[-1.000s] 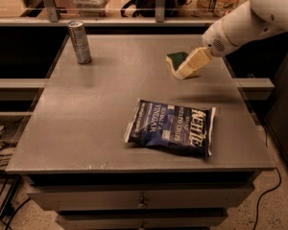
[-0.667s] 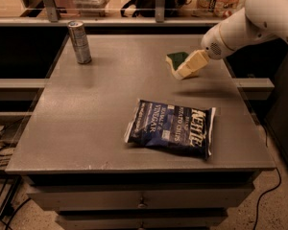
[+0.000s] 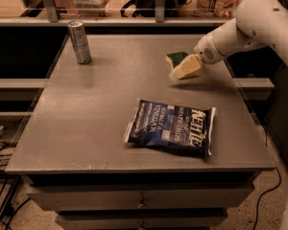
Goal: Pick sponge
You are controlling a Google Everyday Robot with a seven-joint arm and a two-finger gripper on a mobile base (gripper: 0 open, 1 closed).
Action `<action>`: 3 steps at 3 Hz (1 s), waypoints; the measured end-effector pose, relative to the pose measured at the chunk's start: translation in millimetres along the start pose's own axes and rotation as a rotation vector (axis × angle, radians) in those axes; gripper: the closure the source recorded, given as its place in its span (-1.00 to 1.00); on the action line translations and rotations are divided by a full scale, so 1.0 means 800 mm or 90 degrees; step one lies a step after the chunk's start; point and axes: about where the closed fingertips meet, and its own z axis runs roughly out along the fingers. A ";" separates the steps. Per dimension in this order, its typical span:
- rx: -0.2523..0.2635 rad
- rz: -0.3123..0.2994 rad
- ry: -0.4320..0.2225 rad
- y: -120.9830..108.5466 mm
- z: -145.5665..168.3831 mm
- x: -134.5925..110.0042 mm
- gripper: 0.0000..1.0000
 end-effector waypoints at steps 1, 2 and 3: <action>-0.012 0.008 -0.001 0.004 0.014 0.004 -0.36; -0.015 0.019 0.003 0.004 0.020 0.011 0.11; -0.009 0.021 0.005 0.005 0.015 0.012 0.58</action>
Offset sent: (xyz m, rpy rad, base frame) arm 0.0014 -0.0010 -0.0223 0.0217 0.0438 -0.0263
